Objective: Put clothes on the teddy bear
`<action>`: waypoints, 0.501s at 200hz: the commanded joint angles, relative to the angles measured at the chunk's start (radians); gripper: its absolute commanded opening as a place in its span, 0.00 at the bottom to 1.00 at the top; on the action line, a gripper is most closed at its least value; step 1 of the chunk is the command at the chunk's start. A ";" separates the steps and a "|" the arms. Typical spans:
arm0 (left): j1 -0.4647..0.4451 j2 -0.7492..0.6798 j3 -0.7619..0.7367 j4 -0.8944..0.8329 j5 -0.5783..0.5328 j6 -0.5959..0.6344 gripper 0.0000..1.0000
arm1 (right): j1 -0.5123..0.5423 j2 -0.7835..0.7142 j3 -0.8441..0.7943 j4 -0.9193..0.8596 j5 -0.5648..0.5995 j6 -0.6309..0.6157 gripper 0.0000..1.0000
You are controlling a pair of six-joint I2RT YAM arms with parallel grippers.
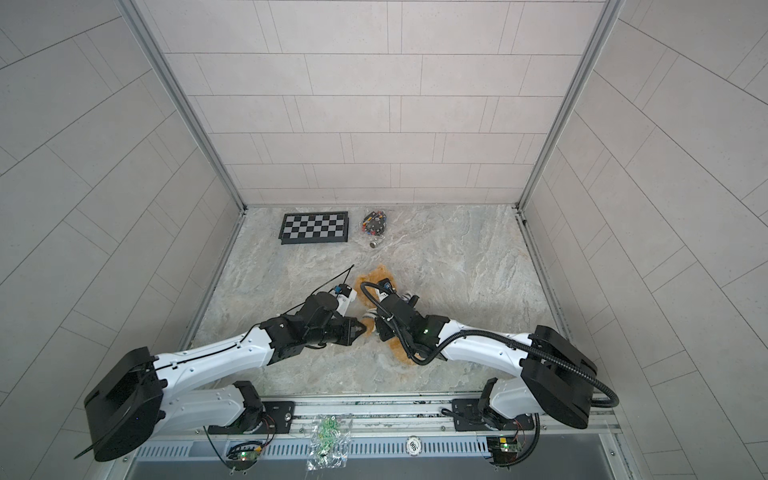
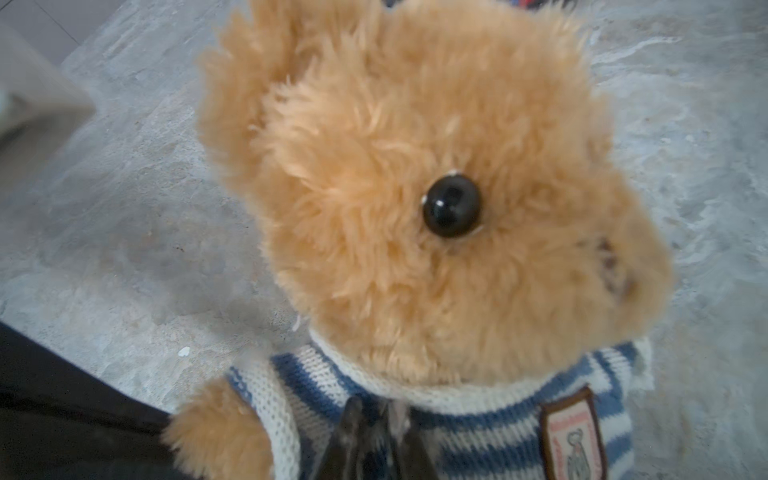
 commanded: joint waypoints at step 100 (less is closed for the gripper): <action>0.004 -0.048 -0.034 -0.018 -0.043 0.045 0.00 | -0.137 -0.227 -0.154 -0.091 0.023 0.045 0.19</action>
